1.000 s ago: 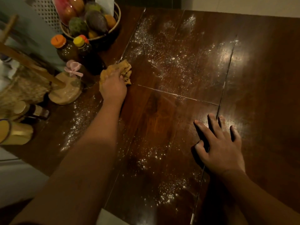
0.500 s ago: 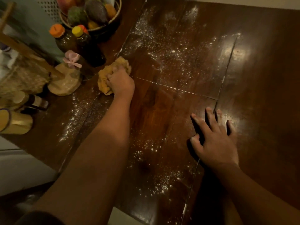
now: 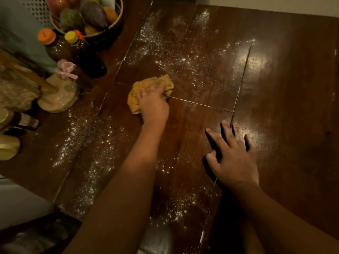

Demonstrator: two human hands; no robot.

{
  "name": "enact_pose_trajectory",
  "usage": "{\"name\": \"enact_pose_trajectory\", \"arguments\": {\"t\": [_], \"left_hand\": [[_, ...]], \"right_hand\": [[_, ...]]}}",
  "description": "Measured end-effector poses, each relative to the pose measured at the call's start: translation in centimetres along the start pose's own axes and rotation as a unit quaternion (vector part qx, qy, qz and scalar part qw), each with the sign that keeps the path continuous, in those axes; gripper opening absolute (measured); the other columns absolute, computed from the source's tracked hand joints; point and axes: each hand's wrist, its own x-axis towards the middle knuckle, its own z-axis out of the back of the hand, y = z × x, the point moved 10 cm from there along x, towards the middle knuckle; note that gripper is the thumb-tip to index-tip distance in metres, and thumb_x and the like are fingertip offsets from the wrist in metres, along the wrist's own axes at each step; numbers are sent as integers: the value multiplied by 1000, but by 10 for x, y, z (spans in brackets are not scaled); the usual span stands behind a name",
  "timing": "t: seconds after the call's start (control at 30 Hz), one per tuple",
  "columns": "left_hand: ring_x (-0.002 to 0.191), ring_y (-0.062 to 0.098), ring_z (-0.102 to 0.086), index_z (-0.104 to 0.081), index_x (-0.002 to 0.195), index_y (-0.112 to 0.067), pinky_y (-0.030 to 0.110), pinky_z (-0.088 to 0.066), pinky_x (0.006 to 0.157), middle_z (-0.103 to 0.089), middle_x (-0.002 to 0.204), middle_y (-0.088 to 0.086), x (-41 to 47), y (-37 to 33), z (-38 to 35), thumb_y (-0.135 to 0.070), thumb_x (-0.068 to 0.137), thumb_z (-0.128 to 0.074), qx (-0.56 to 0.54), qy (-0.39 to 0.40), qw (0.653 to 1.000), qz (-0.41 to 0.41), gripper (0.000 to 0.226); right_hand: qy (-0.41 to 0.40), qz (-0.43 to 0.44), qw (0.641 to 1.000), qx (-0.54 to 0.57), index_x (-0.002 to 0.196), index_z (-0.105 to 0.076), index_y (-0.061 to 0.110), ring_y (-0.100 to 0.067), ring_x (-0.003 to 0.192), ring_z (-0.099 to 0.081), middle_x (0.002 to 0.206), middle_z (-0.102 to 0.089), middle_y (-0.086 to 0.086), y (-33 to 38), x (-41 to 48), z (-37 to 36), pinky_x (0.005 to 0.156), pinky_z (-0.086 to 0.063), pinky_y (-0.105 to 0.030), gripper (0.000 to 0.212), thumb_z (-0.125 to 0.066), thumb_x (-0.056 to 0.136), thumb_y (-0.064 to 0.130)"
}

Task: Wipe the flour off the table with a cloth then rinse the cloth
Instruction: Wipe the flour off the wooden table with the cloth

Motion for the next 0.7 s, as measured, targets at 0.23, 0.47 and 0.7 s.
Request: {"name": "enact_pose_trajectory", "arguments": {"t": [0.23, 0.47, 0.7], "left_hand": [[139, 19, -34, -58, 128, -36, 36, -19, 118, -52, 140, -10, -74, -40, -13, -4, 83, -59, -40, 145, 947, -284, 55], [140, 33, -29, -52, 134, -34, 50, -20, 117, -45, 147, -1, 9, 35, 9, -14, 95, -49, -65, -5, 997, 27, 44], [144, 26, -18, -46, 138, -39, 43, -10, 118, -42, 148, -8, -101, -57, -24, -2, 87, -46, -32, 165, 931, -323, 63]], "right_hand": [[4, -4, 1000, 9, 151, -25, 49, -22, 155, -1, 168, -7, 2, 0, 0, 0, 122, -5, -49, 61, -30, 90, 48], [-5, -5, 1000, 10, 152, -25, 47, -22, 155, -1, 168, -8, 2, 0, -1, 1, 123, -5, -49, 59, -35, 94, 47], [-10, -18, 1000, 3, 156, -20, 37, -16, 155, 1, 168, -6, 6, -2, 0, 1, 122, -2, -44, 65, -38, 95, 47]]}}
